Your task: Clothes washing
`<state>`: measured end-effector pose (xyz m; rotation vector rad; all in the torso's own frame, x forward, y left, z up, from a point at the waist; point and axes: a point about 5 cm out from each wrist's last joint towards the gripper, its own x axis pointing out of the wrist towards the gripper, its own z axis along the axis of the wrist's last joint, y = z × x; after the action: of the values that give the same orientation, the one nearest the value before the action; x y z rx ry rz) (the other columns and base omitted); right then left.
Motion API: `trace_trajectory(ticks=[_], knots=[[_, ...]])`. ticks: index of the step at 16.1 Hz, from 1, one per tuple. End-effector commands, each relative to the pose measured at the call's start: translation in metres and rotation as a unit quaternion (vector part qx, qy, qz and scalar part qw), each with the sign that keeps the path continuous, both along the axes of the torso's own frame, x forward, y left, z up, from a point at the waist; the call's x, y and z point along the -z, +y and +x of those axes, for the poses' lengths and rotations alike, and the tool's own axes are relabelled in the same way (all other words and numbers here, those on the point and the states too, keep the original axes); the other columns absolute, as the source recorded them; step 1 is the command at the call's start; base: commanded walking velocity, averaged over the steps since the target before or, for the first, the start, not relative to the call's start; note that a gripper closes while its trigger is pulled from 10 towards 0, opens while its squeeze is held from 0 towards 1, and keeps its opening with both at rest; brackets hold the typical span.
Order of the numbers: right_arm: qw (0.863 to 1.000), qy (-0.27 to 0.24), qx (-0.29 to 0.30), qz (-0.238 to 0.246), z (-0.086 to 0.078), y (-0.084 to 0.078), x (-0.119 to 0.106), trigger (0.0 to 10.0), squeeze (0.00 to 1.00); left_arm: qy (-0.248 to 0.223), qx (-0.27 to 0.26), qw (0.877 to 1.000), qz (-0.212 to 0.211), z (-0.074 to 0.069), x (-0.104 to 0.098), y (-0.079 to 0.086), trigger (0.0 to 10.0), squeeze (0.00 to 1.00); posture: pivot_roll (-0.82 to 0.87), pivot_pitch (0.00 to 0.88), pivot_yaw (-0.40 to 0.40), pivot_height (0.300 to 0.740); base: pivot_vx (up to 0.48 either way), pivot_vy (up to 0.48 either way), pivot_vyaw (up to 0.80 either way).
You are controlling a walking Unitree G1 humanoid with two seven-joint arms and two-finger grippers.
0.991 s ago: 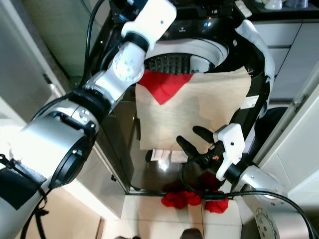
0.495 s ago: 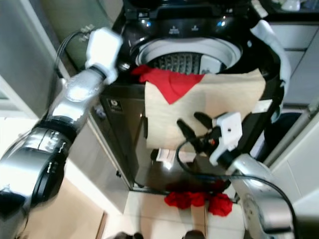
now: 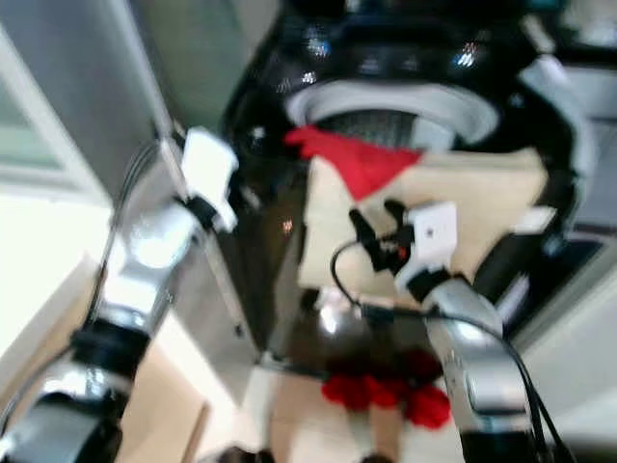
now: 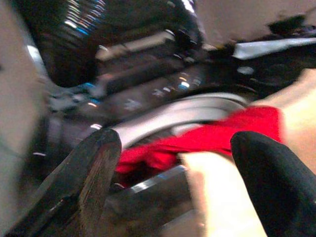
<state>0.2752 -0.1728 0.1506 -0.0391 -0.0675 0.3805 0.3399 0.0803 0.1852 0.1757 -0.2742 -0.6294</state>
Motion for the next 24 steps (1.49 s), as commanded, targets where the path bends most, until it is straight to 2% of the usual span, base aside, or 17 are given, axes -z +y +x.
trace_trajectory(ticks=[1,3,4,5,12,15,24], knots=[[1.0,-0.003,0.011,-0.006,0.002,-0.002,0.002,10.0,0.46,-0.015,-0.003,1.0,0.007,-0.002,-0.01,-0.003,10.0,0.0,-0.19,0.0,0.074,0.74,0.0,0.0,-0.69],[0.999,-0.007,0.032,-0.013,0.007,-0.006,0.004,10.0,0.46,-0.006,-0.006,1.0,0.006,-0.006,-0.008,-0.006,10.0,0.0,-0.2,0.0,0.076,0.74,0.0,0.0,-0.69],[0.999,-0.026,0.038,-0.012,0.009,-0.008,0.002,10.0,0.47,0.007,-0.009,1.0,0.003,-0.009,-0.003,-0.007,10.0,0.0,-0.2,0.0,0.08,0.74,0.0,0.0,-0.71],[0.999,-0.026,0.045,-0.014,0.01,-0.008,0.002,10.0,0.43,0.013,-0.011,1.0,0.003,-0.011,0.001,-0.008,10.0,0.0,-0.2,0.0,0.082,0.74,0.0,0.0,0.0],[0.999,0.01,0.043,0.016,0.014,0.003,0.019,10.0,0.41,0.063,-0.084,0.994,-0.018,-0.01,0.023,0.003,10.0,0.0,-0.19,0.0,0.069,0.74,0.0,0.0,0.0],[0.999,0.016,0.031,0.018,0.016,0.008,0.022,10.0,0.41,0.072,-0.102,0.992,-0.022,-0.009,0.026,0.006,10.0,0.0,-0.18,0.0,0.056,0.74,-0.381,0.0,0.0],[1.0,0.022,0.017,0.007,0.019,0.009,0.024,10.0,0.4,0.073,-0.115,0.99,-0.026,-0.009,0.027,0.01,10.0,0.0,-0.16,0.0,0.04,0.74,-0.425,0.0,0.0]])
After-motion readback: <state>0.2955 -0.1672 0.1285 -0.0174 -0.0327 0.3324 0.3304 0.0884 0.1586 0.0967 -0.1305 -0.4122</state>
